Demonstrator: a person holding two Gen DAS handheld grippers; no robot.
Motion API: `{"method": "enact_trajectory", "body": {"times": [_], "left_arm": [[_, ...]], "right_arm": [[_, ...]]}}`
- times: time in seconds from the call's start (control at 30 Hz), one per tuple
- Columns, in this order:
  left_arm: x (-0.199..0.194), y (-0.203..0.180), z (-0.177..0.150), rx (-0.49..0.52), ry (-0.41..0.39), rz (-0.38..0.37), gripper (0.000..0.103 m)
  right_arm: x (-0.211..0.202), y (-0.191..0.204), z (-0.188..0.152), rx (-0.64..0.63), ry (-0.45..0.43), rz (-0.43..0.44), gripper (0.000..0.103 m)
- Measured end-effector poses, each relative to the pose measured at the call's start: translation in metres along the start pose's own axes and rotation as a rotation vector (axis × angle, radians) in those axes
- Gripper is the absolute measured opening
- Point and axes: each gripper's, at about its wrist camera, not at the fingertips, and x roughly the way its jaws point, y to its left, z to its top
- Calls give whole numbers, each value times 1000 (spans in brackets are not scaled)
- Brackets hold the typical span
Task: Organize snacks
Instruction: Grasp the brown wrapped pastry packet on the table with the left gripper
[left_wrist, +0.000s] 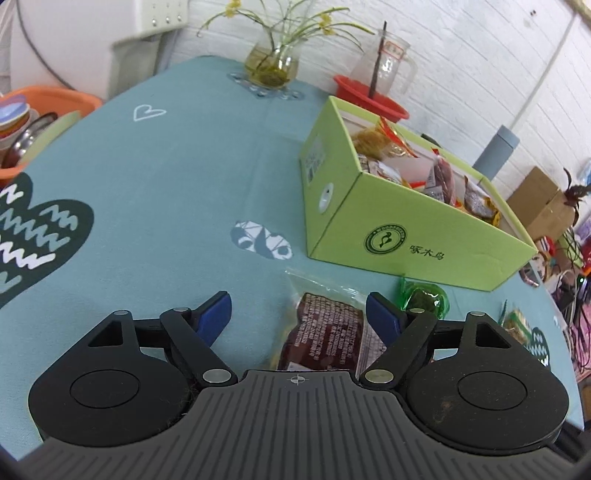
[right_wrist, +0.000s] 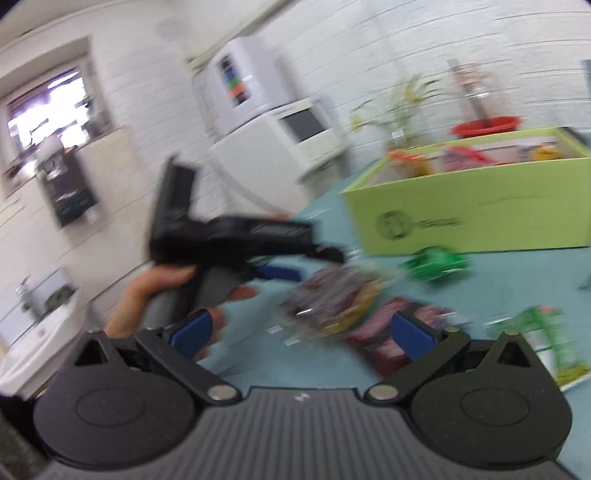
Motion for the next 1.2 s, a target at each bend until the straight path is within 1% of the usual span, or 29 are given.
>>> {"method": "enact_trajectory", "body": {"times": [0.07,0.13,0.23,0.27,0.33,0.37,0.4,0.47,0.53,0.63,0.73,0.77,0.8,0.83,0.87,0.9,0.97,1.07,1.2], "left_arm": [[0,4,-2,-13,11,-14,68],[-2,8,-4,-16,15,-30,68],[-6,9,-6,4,13,-53,69],[-7,8,-6,16,14,-64,69],[-6,7,-5,27,19,-83,71],[-5,7,-5,31,24,-92,71],[-3,6,-5,40,30,-104,71],[1,3,-5,63,47,-109,71],[4,2,-5,93,67,-103,70],[2,3,-8,142,77,-111,70],[1,2,-12,183,72,-116,68],[1,1,-14,197,68,-115,67],[1,0,-15,205,67,-132,49],[-1,1,-16,189,72,-173,41],[-3,1,-18,177,71,-160,40],[-8,0,-19,181,60,-147,38],[-15,-2,-21,182,46,-134,36],[-27,-7,-17,143,32,-139,35],[-51,-24,5,142,-50,-168,36]], "right_arm": [[15,14,-3,-30,44,57,103],[30,15,-4,-29,94,44,103],[43,-4,-2,40,145,-17,103],[43,-11,-1,57,137,-46,103],[36,-20,5,70,106,-143,103],[34,-21,8,73,89,-170,103],[34,-20,11,69,82,-170,103],[42,-9,13,26,104,-145,103],[59,5,13,-51,146,-145,103],[80,10,13,-120,187,-226,102],[96,7,16,-138,205,-260,102],[103,7,15,-157,218,-256,101],[108,8,13,-175,226,-252,98],[112,12,12,-205,221,-261,96],[114,16,11,-230,220,-277,86],[114,19,12,-238,218,-290,83],[110,18,13,-212,210,-262,81],[100,20,15,-198,184,-255,79],[84,31,34,-243,112,-264,80]]}}
